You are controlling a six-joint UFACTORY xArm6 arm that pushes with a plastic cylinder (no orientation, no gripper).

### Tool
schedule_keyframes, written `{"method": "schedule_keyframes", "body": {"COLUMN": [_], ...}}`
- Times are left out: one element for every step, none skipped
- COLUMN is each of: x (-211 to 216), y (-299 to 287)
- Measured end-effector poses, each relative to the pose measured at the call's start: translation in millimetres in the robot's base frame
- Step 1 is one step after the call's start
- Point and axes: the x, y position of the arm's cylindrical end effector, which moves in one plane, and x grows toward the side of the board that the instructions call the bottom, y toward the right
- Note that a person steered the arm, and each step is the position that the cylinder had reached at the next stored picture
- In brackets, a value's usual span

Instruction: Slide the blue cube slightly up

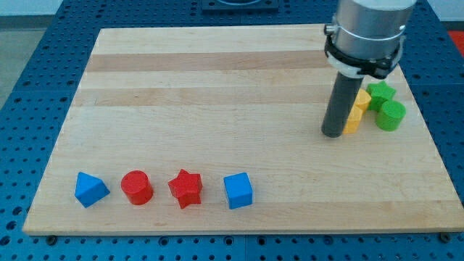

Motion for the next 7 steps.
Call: {"method": "schedule_keyframes", "body": {"x": [0.0, 3.2, 29.7, 64.5, 100.8, 128.7, 142.5], "y": [12.0, 16.1, 11.0, -14.8, -49.8, -85.7, -109.3]}}
